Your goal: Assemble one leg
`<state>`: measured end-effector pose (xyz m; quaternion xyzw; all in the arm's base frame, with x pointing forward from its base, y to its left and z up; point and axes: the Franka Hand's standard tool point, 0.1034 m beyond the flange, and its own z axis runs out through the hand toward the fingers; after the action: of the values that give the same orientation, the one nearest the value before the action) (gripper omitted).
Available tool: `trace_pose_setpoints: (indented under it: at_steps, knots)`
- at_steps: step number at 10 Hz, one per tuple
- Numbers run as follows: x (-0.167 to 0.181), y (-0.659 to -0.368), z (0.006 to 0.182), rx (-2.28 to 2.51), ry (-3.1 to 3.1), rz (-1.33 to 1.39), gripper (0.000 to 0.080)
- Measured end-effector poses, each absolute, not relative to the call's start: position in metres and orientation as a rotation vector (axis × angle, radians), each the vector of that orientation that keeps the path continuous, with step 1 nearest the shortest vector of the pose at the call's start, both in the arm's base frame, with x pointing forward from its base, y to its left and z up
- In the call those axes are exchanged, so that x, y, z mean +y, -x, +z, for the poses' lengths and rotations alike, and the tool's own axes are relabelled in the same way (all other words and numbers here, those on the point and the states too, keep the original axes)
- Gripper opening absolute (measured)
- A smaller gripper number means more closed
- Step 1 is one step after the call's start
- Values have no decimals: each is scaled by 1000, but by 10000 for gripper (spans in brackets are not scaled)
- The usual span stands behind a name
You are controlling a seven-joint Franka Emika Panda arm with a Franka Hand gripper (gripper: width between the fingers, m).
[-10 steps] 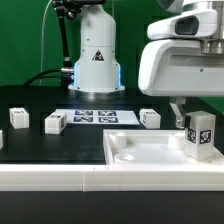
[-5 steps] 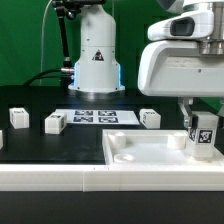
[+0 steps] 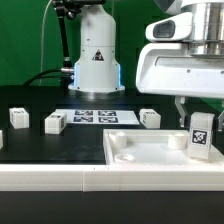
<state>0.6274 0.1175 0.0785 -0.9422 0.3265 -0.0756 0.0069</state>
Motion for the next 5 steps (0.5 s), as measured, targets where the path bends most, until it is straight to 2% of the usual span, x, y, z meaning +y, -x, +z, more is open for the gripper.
trace_pose_setpoints:
  at_steps: [3,5]
  knots:
    - [116,-625,78,1507,2717,-216,292]
    - [114,-624,78,1638,2621,-197,292]
